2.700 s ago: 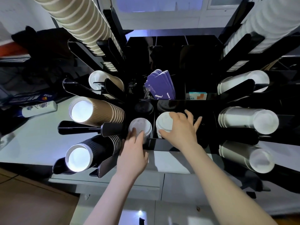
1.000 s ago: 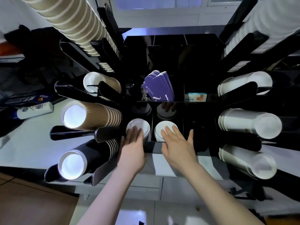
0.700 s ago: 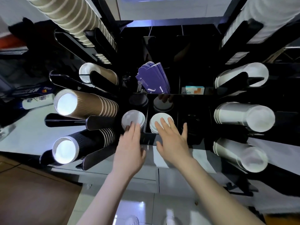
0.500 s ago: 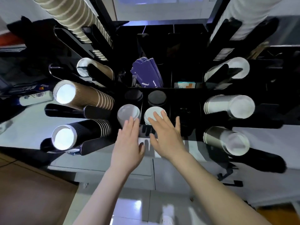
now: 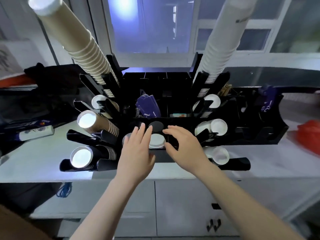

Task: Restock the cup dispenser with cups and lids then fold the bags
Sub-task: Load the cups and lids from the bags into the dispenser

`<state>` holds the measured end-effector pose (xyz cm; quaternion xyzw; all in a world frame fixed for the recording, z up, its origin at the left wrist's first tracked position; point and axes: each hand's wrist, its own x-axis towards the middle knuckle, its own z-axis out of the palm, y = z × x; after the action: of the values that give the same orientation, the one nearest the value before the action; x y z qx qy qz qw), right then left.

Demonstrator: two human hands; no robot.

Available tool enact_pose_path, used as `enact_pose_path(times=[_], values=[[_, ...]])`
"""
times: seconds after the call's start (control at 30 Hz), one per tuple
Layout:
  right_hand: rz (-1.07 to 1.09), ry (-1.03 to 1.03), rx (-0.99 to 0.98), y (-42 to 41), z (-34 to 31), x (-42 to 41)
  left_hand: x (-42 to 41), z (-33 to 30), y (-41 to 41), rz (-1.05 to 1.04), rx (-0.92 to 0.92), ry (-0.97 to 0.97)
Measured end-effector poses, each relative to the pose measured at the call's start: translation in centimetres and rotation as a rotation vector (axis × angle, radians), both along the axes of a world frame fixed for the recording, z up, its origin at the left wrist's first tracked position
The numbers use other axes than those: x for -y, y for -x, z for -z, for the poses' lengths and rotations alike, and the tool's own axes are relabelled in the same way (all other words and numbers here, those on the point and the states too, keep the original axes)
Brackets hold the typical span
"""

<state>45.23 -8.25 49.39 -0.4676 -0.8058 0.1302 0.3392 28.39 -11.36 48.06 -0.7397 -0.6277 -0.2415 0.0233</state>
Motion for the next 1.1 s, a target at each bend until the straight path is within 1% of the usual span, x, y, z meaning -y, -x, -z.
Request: enact_pose_path(times=[0.07,0.13,0.23,0.33,0.43,0.53,0.73,0.9,1.0,1.1], values=[[0.012,-0.040,-0.033,-1.2,-1.4,0.6,-0.1,-1.6,-0.2,0.032,0.040,-0.029],[0.036,-0.099,-0.072,-2.5,-3.1,0.6,-0.5,-3.4,-0.6,0.057,0.085,-0.099],[0.085,-0.190,-0.204,-4.9,-5.4,-0.1,-2.0,-6.1,-1.5,0.098,0.158,-0.182],[0.157,-0.221,-0.359,-7.6,-6.9,-1.5,-3.9,-7.7,-2.7,0.144,0.273,-0.175],[0.219,-0.201,-0.456,-10.5,-8.1,-3.6,-6.4,-8.7,-4.3,0.180,0.411,-0.138],[0.243,-0.178,-0.514,-13.1,-9.6,-6.7,-9.8,-10.2,-6.2,0.182,0.454,-0.140],[0.211,-0.151,-0.507,-16.5,-13.3,-14.2,-16.2,-12.9,-10.9,0.250,0.623,-0.130],[0.074,-0.162,-0.503,-16.0,-15.6,-18.4,-20.1,-14.6,-13.6,0.288,0.695,-0.131],[-0.058,-0.149,-0.554,-15.3,-16.5,-20.0,-21.2,-15.7,-15.1,0.387,0.708,-0.164],[-0.078,-0.130,-0.515,-14.8,-16.8,-21.1,-22.1,-16.4,-16.6,0.487,0.769,-0.183]])
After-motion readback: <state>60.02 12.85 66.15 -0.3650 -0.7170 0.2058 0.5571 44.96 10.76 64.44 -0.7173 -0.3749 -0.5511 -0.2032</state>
